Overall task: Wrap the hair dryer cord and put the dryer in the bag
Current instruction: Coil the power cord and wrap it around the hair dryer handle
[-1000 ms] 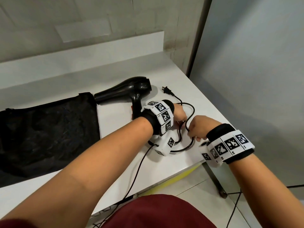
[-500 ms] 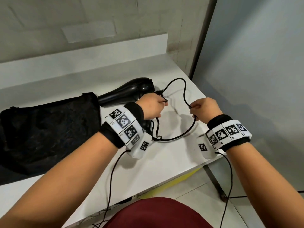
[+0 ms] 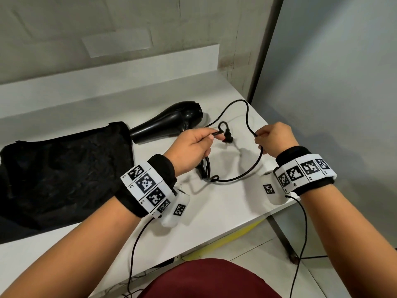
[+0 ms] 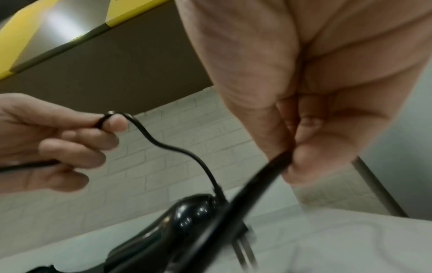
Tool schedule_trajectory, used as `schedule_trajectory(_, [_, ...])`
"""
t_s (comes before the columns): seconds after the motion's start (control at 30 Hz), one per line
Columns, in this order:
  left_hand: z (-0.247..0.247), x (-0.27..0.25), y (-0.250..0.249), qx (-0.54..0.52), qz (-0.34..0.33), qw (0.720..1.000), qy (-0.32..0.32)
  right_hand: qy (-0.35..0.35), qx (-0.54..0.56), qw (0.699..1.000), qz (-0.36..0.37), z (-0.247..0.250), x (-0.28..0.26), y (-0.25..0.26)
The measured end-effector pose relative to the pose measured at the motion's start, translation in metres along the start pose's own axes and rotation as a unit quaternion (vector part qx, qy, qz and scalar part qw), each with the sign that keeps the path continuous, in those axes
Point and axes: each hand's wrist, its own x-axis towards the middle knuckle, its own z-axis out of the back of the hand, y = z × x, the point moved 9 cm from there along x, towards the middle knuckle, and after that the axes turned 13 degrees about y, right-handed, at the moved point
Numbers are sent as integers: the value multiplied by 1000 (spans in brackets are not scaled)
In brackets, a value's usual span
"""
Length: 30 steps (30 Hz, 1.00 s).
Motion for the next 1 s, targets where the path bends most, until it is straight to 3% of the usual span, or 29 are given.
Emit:
schedule_trajectory(0.1, [-6, 7, -3, 21, 34, 999, 16, -13, 40, 997, 68, 5, -13, 27])
schedule_trajectory(0.2, [-11, 20, -6, 51, 79, 995, 38, 17, 54, 988, 145, -1, -31, 61])
schedule_trajectory(0.3, [-10, 33, -4, -16, 113, 993, 23, 62, 69, 976, 196, -14, -46, 84])
schedule_trajectory(0.47, [-4, 42, 6, -13, 123, 992, 8, 105, 50, 973, 199, -26, -44, 79])
schedule_trajectory(0.57, [-11, 43, 7, -48, 118, 991, 42, 58, -62, 975, 206, -19, -40, 74])
schedule_trajectory(0.67, [-21, 41, 2, -71, 109, 987, 89, 112, -128, 968, 182, -31, -30, 60])
schedule_trajectory(0.77, [-24, 42, -1, -64, 110, 986, 109, 142, -111, 967, 178, -37, -28, 50])
schedule_trajectory(1.0, [-27, 47, -6, -78, 112, 982, 129, 129, -99, 955, 250, -30, -33, 57])
